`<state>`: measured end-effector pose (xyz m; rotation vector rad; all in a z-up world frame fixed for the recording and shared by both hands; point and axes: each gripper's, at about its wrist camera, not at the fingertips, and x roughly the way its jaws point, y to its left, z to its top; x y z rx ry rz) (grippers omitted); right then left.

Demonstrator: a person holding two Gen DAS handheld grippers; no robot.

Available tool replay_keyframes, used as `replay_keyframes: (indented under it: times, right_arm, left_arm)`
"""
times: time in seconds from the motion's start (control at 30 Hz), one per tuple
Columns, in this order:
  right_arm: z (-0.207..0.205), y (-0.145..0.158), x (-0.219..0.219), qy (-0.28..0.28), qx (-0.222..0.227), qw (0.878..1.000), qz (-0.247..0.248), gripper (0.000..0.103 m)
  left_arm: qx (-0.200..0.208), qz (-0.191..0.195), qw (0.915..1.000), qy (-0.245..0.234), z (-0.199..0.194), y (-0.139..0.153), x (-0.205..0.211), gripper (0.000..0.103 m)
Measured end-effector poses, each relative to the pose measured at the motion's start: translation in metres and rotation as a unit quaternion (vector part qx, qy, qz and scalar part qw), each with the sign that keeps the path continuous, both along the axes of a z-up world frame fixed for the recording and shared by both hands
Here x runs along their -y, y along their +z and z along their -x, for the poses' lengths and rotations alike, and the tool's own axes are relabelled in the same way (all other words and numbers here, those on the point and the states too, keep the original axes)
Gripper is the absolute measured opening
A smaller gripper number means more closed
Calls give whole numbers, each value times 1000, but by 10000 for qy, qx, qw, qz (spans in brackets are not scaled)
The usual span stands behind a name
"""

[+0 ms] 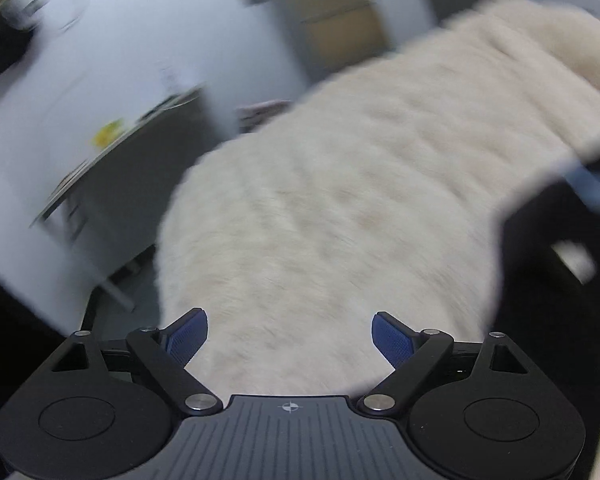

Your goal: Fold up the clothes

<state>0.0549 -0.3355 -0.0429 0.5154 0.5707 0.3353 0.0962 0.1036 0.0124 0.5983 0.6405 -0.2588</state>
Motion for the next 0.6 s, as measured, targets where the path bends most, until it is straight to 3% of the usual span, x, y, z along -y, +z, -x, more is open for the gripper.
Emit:
replay_keyframes:
  times: [0.07, 0.13, 0.27, 0.37, 0.47, 0.5, 0.57, 0.6]
  right_arm:
    - [-1, -2, 1, -1, -54, 10000, -71, 63]
    - [-2, -3, 2, 2, -114, 9999, -129, 63]
    - [-5, -7, 1, 31, -267, 9995, -188, 63]
    - [-7, -10, 0, 53, -381, 9990, -232, 63]
    - [-8, -11, 1, 9, -410, 9989, -247, 62]
    - [-8, -12, 1, -15, -410, 9988, -251, 63]
    - [-8, -12, 1, -52, -426, 9988, -223, 63]
    - [-8, -12, 1, -69, -436, 9988, -215, 63]
  left_arm:
    - [-386, 250, 9977, -506, 25, -13, -2, 86]
    - [-834, 501, 9895, -1069, 52, -27, -3, 84]
    - [-1318, 59, 9820, -1352, 77, -55, 0, 81]
    - [-1694, 83, 9771, -1286, 86, -66, -10, 75]
    - [-1751, -325, 9723, -1512, 95, -80, -9, 73]
    - [-1748, -408, 9719, -1523, 94, -84, -8, 68]
    - [-1757, -426, 9714, -1540, 86, -90, -10, 35]
    - [-1762, -434, 9711, -1548, 83, -93, -11, 24]
